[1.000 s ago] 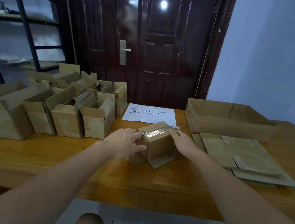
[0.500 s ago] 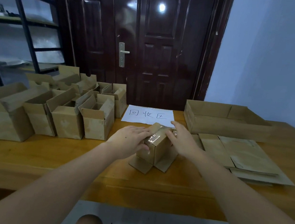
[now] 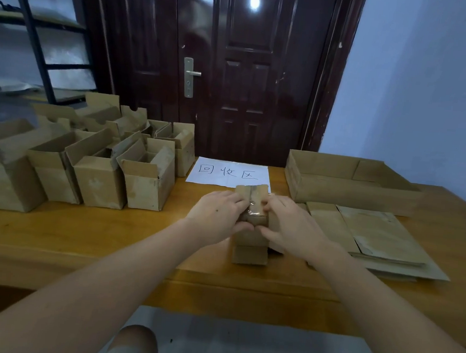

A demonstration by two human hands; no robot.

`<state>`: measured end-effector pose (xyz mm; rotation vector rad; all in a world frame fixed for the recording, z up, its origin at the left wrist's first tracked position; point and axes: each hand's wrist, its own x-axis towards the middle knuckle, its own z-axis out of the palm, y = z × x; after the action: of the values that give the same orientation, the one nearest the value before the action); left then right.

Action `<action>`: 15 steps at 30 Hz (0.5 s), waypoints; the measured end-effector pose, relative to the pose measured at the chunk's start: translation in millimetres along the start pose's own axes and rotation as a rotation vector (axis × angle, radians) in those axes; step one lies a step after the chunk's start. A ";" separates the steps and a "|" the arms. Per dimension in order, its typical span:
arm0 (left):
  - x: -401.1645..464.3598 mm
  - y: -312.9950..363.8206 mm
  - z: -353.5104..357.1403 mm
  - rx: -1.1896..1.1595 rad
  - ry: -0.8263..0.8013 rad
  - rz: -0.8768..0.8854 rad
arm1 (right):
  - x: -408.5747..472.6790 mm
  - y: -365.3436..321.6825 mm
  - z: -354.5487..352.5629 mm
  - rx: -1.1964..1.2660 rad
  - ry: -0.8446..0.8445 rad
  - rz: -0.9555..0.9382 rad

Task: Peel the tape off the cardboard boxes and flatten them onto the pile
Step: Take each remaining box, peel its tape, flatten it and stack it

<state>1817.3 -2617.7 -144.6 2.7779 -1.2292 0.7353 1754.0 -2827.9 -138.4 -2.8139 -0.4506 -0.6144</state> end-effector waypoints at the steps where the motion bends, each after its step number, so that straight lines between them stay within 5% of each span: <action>1: -0.4 0.3 1.8 -0.030 -0.022 0.018 | -2.7 1.4 1.5 -0.009 -0.018 0.023; 15: -21.2 4.7 26.5 -0.152 0.067 -0.028 | -17.4 1.7 33.3 0.003 0.036 0.053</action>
<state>1812.6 -2611.5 -178.0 2.6215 -1.1796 0.6961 1751.7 -2824.4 -175.8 -2.7975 -0.3684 -0.6520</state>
